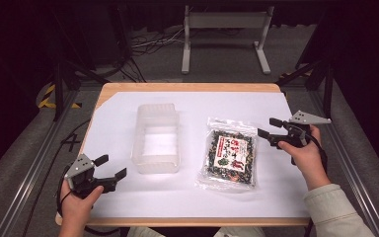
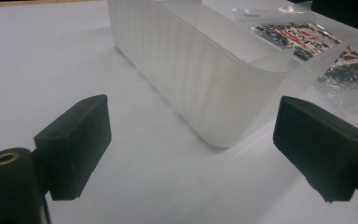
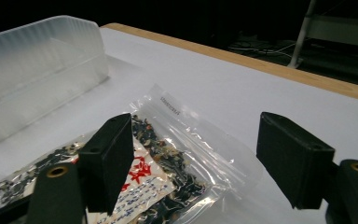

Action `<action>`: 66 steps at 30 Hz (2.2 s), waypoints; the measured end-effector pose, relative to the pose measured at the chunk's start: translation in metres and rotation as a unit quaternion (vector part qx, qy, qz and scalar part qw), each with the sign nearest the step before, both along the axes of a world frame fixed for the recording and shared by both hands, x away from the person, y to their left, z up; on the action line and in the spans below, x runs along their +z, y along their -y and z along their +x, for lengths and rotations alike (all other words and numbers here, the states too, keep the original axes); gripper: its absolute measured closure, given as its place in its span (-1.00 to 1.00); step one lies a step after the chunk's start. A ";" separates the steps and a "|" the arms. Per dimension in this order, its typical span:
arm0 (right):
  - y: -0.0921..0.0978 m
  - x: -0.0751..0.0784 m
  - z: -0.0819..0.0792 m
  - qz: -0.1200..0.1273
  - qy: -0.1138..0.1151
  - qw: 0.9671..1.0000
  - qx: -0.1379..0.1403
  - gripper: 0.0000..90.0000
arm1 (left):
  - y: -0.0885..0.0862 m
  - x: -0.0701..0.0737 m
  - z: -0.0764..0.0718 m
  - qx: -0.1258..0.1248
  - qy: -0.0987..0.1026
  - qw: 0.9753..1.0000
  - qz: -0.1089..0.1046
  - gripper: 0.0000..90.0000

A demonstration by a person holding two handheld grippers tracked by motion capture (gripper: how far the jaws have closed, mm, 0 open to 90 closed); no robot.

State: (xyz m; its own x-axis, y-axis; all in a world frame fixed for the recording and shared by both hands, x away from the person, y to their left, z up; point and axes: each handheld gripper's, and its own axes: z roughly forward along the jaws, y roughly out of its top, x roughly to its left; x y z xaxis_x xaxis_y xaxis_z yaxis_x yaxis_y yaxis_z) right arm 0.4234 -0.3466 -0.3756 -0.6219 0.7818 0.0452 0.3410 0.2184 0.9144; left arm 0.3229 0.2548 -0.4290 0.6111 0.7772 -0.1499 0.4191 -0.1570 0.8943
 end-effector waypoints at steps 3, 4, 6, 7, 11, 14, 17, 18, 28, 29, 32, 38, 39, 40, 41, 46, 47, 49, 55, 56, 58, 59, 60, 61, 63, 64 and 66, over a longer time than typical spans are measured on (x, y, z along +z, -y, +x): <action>-0.001 -0.002 0.007 -0.013 0.002 1.000 -0.004 -0.41 | 0.001 0.000 0.000 0.000 -0.001 1.000 -0.001 -0.72; -0.002 -0.002 0.009 -0.009 0.001 1.000 -0.005 -0.41 | 0.001 0.000 0.000 0.000 0.000 1.000 -0.001 -0.72; -0.002 -0.003 0.013 -0.008 0.003 1.000 -0.007 -0.41 | 0.000 0.000 0.000 0.001 0.001 1.000 -0.001 -0.72; -0.002 -0.004 0.015 -0.007 0.004 1.000 -0.009 -0.41 | 0.000 0.000 0.000 0.001 0.001 1.000 0.000 -0.72; -0.002 -0.007 0.024 -0.009 0.004 1.000 -0.020 -0.48 | 0.001 -0.001 0.000 0.001 0.007 1.000 -0.001 -0.74; -0.002 -0.010 0.030 -0.004 -0.003 1.000 -0.023 -0.50 | 0.000 -0.001 0.001 0.000 0.007 1.000 0.000 -0.75; -0.002 -0.016 0.037 0.002 -0.014 1.000 -0.025 -0.50 | 0.001 -0.002 0.000 -0.001 0.006 1.000 -0.001 -0.76; -0.002 -0.019 0.039 0.000 -0.017 0.999 -0.027 -0.50 | 0.001 -0.002 0.000 -0.001 0.006 1.000 -0.001 -0.76; -0.003 -0.040 0.054 -0.001 -0.052 0.998 -0.038 -0.57 | 0.003 -0.004 0.002 -0.006 0.012 1.000 -0.001 -0.78; -0.004 -0.042 0.055 -0.001 -0.056 0.998 -0.037 -0.57 | 0.003 -0.004 0.002 -0.007 0.012 1.000 -0.001 -0.78; -0.003 -0.047 0.057 -0.001 -0.069 0.997 -0.038 -0.57 | 0.003 -0.004 0.002 -0.007 0.013 1.000 -0.001 -0.79; -0.004 -0.055 0.060 -0.005 -0.088 0.995 -0.041 -0.52 | 0.004 -0.005 0.002 -0.010 0.011 1.000 -0.002 -0.79; -0.004 -0.056 0.060 -0.005 -0.092 0.995 -0.041 -0.51 | 0.004 -0.005 0.002 -0.012 0.011 1.000 -0.002 -0.79; -0.004 -0.056 0.061 -0.004 -0.095 0.995 -0.038 -0.49 | 0.005 -0.005 0.002 -0.014 0.011 1.000 -0.008 -0.80; -0.004 -0.058 0.061 -0.002 -0.101 0.994 -0.037 -0.49 | 0.005 -0.006 0.002 -0.017 0.013 1.000 -0.010 -0.80; -0.007 -0.063 0.064 0.005 -0.115 0.993 -0.032 -0.49 | 0.007 -0.005 0.002 -0.022 0.016 1.000 -0.011 -0.80; -0.007 -0.063 0.064 0.005 -0.115 0.993 -0.032 -0.49 | 0.006 -0.005 0.002 -0.022 0.015 1.000 -0.010 -0.80; -0.007 -0.065 0.065 0.010 -0.121 0.992 -0.030 -0.49 | 0.006 -0.005 0.002 -0.021 0.013 1.000 -0.009 -0.80; -0.009 -0.066 0.067 0.004 -0.132 0.991 -0.027 -0.47 | 0.007 -0.006 0.002 -0.024 0.012 1.000 -0.004 -0.80; -0.009 -0.066 0.067 0.003 -0.132 0.991 -0.026 -0.47 | 0.007 -0.006 0.002 -0.024 0.012 1.000 -0.004 -0.80; -0.010 -0.066 0.067 0.001 -0.134 0.991 -0.025 -0.43 | 0.007 -0.006 0.002 -0.023 0.012 1.000 -0.002 -0.80; -0.010 -0.066 0.067 0.000 -0.137 0.990 -0.022 -0.39 | 0.007 -0.006 0.003 -0.023 0.012 1.000 -0.001 -0.80; -0.011 -0.066 0.067 -0.001 -0.139 0.990 -0.021 -0.34 | 0.007 -0.006 0.002 -0.023 0.010 1.000 -0.001 -0.80; -0.011 -0.067 0.067 -0.002 -0.141 0.990 -0.019 -0.27 | 0.007 -0.006 0.002 -0.024 0.010 1.000 -0.001 -0.80; -0.011 -0.067 0.067 -0.004 -0.150 0.988 -0.019 -0.15 | 0.007 -0.006 0.002 -0.024 0.011 1.000 -0.001 -0.82; -0.011 -0.068 0.068 -0.005 -0.154 0.988 -0.023 -0.07 | 0.007 -0.006 0.002 -0.023 0.012 1.000 -0.002 -0.83; -0.011 -0.068 0.068 -0.004 -0.156 0.987 -0.026 0.00 | 0.007 -0.006 0.002 -0.023 0.013 1.000 -0.002 -0.83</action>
State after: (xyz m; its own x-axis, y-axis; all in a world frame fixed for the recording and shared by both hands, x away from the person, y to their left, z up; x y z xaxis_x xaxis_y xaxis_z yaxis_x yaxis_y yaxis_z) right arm 0.4912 -0.3357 -0.4434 -0.5377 0.8133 0.2225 0.6167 0.1993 0.7615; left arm 0.3252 0.2481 -0.4351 0.6501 0.7475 -0.1365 0.3878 -0.1719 0.9056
